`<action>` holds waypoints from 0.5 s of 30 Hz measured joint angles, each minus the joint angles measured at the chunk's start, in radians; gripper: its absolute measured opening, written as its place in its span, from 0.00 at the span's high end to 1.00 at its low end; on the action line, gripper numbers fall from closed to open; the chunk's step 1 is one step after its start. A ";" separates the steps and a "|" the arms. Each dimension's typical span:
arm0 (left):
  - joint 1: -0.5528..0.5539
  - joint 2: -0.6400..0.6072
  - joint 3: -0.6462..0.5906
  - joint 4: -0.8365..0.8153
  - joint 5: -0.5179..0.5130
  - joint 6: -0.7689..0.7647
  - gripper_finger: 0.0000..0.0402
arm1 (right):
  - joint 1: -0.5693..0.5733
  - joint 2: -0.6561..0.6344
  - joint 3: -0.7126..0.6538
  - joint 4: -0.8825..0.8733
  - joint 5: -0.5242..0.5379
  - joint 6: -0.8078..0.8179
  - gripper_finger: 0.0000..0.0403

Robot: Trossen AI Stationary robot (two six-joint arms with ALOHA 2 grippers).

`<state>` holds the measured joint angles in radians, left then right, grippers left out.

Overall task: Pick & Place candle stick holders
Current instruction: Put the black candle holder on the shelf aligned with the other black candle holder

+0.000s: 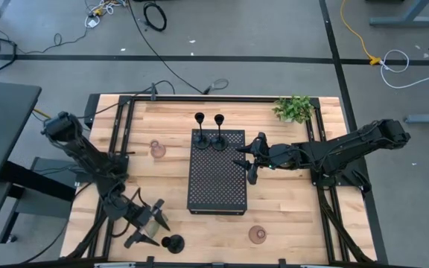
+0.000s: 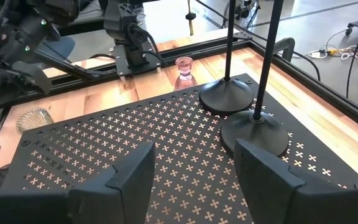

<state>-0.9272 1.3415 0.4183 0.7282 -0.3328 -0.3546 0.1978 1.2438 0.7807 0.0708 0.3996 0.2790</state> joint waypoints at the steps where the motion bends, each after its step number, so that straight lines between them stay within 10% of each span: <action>1: 0.000 0.013 0.000 0.020 0.000 0.000 0.31 | 0.000 0.000 0.000 0.000 0.000 0.000 0.45; 15: 0.002 0.209 0.002 0.258 -0.036 0.011 0.31 | 0.000 0.000 0.000 0.000 0.000 -0.007 0.45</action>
<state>-0.9257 1.5502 0.4206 0.9860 -0.3688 -0.3435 0.1978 1.2438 0.7807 0.0710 0.4000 0.2724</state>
